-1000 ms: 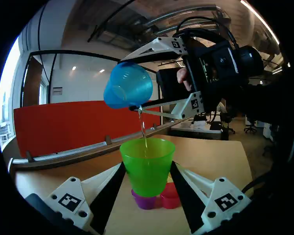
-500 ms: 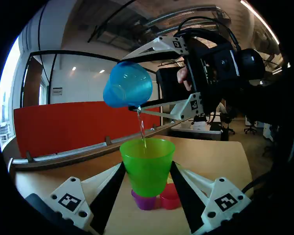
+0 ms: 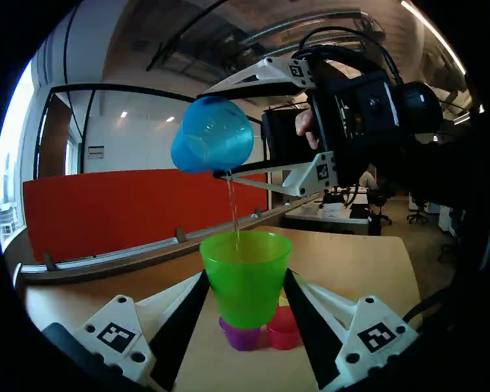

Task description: Pour water

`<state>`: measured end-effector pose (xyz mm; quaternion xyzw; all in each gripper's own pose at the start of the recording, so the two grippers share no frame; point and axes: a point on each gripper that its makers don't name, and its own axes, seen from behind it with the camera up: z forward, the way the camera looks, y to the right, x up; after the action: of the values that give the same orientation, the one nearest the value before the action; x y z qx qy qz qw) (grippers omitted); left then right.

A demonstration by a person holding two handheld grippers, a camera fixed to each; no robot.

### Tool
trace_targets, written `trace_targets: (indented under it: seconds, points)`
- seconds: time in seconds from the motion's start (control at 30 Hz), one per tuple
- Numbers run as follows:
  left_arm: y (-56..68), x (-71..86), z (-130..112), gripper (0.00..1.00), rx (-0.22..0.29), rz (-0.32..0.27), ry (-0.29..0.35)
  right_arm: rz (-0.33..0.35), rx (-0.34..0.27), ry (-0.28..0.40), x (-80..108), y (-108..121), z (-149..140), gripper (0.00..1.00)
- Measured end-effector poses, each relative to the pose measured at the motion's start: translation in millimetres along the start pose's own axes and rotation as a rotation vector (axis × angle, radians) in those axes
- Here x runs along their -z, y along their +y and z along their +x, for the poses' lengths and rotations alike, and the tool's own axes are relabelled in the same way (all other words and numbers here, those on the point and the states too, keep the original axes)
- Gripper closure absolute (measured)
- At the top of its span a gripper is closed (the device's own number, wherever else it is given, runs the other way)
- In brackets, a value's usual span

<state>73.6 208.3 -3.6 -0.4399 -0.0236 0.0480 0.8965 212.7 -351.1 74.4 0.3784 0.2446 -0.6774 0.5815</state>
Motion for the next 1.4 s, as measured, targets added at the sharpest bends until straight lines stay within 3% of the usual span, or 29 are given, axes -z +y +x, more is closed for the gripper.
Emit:
trace_targets:
  seconds: [0.6,1.4]
  points:
    - [-0.4,-1.7,5.3,0.19,-0.005,0.005,0.007,0.000,0.045,-0.005,5.3,-3.0,13.3,0.07]
    - [-4.2,-1.1,6.6,0.19,0.000,0.013,0.016,-0.003,0.062,-0.001,7.1,-3.7,24.2,0.07]
